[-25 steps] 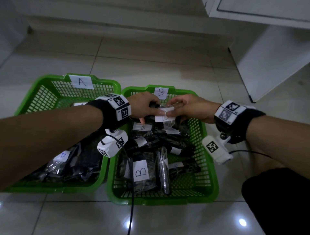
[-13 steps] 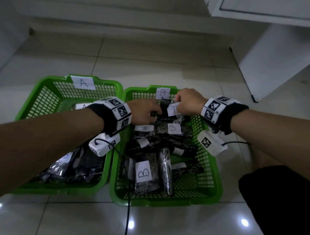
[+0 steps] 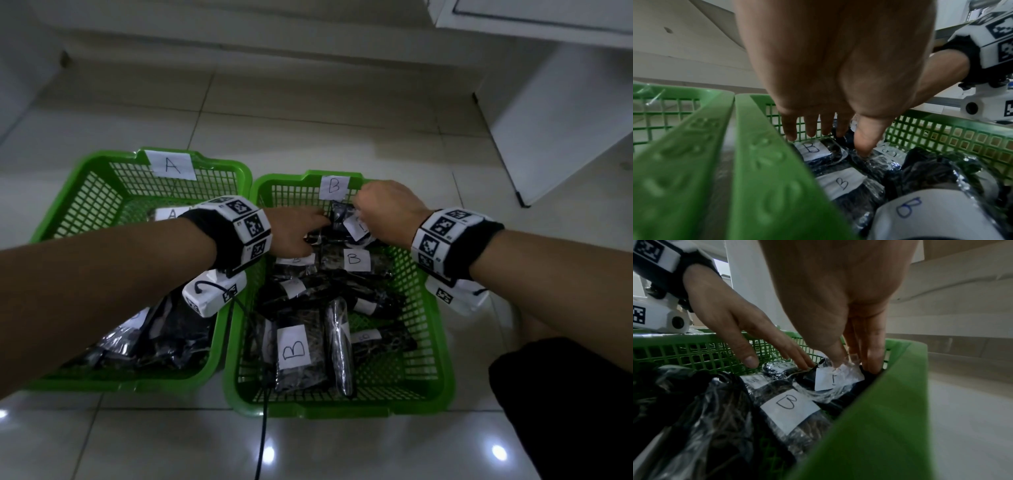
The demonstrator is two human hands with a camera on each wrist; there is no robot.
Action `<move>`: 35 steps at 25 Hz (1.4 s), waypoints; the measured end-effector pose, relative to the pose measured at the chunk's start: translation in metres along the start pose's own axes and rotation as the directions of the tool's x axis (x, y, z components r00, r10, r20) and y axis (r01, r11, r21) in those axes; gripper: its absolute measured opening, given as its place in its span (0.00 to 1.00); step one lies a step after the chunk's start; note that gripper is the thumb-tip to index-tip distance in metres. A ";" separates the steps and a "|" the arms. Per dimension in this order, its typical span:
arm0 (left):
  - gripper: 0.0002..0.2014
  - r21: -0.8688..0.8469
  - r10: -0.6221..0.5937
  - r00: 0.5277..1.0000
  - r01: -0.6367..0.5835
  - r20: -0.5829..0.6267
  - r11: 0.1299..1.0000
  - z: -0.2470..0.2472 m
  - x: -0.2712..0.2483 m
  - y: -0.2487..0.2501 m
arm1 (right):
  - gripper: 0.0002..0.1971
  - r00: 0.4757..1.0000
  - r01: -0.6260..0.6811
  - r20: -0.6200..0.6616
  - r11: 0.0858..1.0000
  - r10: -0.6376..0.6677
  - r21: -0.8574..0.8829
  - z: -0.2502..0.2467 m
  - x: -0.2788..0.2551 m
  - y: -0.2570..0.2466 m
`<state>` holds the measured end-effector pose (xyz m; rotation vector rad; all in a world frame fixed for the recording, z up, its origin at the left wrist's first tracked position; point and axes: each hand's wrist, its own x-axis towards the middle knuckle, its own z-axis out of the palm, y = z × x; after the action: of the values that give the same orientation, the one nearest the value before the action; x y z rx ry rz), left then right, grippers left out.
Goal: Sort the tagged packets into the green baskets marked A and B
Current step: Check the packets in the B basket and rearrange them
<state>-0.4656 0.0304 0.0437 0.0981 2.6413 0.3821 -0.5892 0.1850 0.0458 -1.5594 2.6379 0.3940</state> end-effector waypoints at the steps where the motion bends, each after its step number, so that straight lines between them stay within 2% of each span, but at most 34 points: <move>1: 0.29 0.000 -0.004 1.000 0.004 0.027 1.000 0.000 0.000 0.002 | 0.06 1.000 -0.015 0.009 1.000 0.015 0.008 -0.001 0.000 0.000; 5: 0.28 -0.016 0.017 0.999 -0.016 0.037 1.000 0.000 0.003 0.002 | 0.07 0.997 -0.070 0.029 0.996 0.068 0.052 -0.008 -0.001 0.000; 11: 0.29 -0.059 0.039 0.999 -0.037 0.036 0.998 -0.004 0.002 0.000 | 0.05 0.977 -0.206 -0.026 0.969 0.211 0.139 -0.020 0.000 0.005; 13: 0.30 -0.065 0.025 0.998 -0.020 0.065 0.998 -0.004 0.002 0.001 | 0.07 0.982 -0.179 -0.036 0.976 0.185 0.122 -0.023 0.000 0.001; 15: 0.30 -0.091 0.023 0.998 -0.017 0.063 0.996 -0.003 0.002 0.001 | 0.05 0.988 -0.156 0.031 0.979 0.153 0.134 -0.022 -0.001 -0.004; 17: 0.28 -0.114 0.028 0.999 -0.024 0.032 0.993 -0.003 0.001 0.000 | 0.07 0.991 -0.092 0.110 0.989 0.079 0.119 -0.019 -0.003 -0.009; 19: 0.27 -0.056 0.044 0.998 -0.046 -0.043 0.997 -0.006 0.002 -0.004 | 0.09 0.991 0.018 0.132 1.000 -0.019 0.016 -0.018 -0.004 -0.011; 21: 0.32 0.086 0.033 0.998 -0.028 -0.055 0.996 -0.010 0.002 -0.008 | 0.13 0.988 0.095 0.127 0.993 -0.085 -0.071 -0.017 -0.005 -0.010; 23: 0.43 0.203 -0.018 0.999 0.013 0.027 0.979 -0.010 0.000 -0.013 | 0.15 0.986 0.131 0.121 0.986 -0.118 -0.104 -0.016 -0.005 -0.009; 25: 0.48 0.254 -0.053 0.996 0.032 0.075 0.967 -0.005 -0.001 -0.014 | 0.19 0.985 0.140 0.116 0.983 -0.126 -0.117 -0.014 -0.004 -0.008; 28: 0.49 0.268 -0.063 0.996 0.043 0.065 0.963 -0.001 0.000 -0.015 | 0.28 0.987 0.116 0.122 0.991 -0.108 -0.059 -0.011 -0.002 -0.004; 30: 0.49 0.280 -0.063 0.996 0.044 0.060 0.959 -0.002 0.000 -0.014 | 0.25 0.986 0.089 0.136 0.996 -0.091 0.020 -0.009 0.000 -0.003; 33: 0.43 0.327 -0.068 0.997 0.057 0.023 0.943 -0.003 0.000 -0.011 | 0.17 0.989 0.077 0.125 0.996 -0.082 0.049 -0.007 0.003 -0.002; 35: 0.29 0.299 -0.011 0.998 0.031 -0.068 0.954 -0.005 0.000 -0.009 | 0.18 0.992 0.042 0.117 0.996 -0.051 0.077 -0.008 0.005 -0.002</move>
<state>-0.4682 0.0207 0.0453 0.1567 2.7445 -0.0276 -0.5895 0.1777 0.0520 -1.5228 2.4927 0.3685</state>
